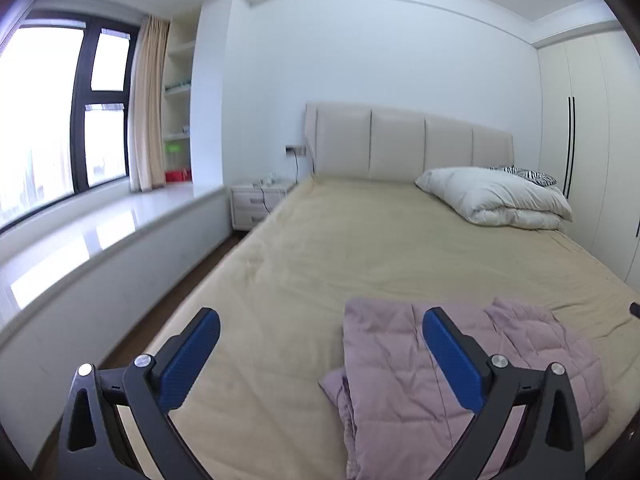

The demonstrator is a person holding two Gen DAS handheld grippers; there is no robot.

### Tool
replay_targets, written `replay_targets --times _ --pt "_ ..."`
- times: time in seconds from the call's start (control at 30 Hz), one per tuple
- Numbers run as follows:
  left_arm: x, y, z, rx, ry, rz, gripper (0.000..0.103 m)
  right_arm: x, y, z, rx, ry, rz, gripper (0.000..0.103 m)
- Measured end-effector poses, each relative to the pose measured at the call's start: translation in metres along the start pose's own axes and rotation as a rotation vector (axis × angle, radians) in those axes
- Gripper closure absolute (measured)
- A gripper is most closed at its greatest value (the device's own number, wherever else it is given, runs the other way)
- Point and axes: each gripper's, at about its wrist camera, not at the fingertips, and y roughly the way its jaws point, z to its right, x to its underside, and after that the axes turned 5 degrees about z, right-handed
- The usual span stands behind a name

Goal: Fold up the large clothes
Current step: 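Release the coat with both tools and pull them back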

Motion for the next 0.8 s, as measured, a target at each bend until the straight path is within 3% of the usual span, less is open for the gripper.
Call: replay_targets --times 0.03,0.07,0.17,0.3,0.4,0.5,0.6,0.7,0.8 --pt "-0.01 -0.01 0.007 -0.021 0.019 0.05 0.0 -0.011 -0.011 -0.009 0.015 -0.015 0.034 0.006" --pt "-0.019 -0.021 0.013 -0.041 0.032 0.098 0.0 -0.02 -0.023 -0.017 0.038 -0.022 0.078 0.003" --pt "-0.047 -0.051 0.029 -0.096 0.043 0.235 0.0 -0.051 -0.058 -0.04 0.073 -0.019 0.2 0.002" --pt "-0.07 -0.076 0.046 -0.152 0.041 0.331 0.0 -0.086 -0.097 -0.058 0.035 -0.015 0.227 0.0" --pt "-0.072 -0.077 0.056 -0.173 0.058 0.238 0.0 -0.099 -0.12 -0.071 0.023 -0.004 0.215 0.0" --pt "-0.059 -0.063 0.074 -0.123 0.066 0.154 0.0 -0.096 -0.139 -0.085 -0.029 -0.008 0.224 0.0" --pt "-0.037 -0.04 0.087 -0.09 0.055 0.004 0.0 -0.083 -0.151 -0.097 -0.023 -0.038 0.189 0.0" --pt "-0.009 -0.018 0.099 -0.058 0.048 -0.143 0.0 -0.06 -0.146 -0.112 -0.027 -0.069 0.096 0.0" --pt "0.017 -0.006 0.108 -0.041 0.063 -0.232 0.0 -0.029 -0.125 -0.123 -0.026 -0.073 -0.063 0.0"
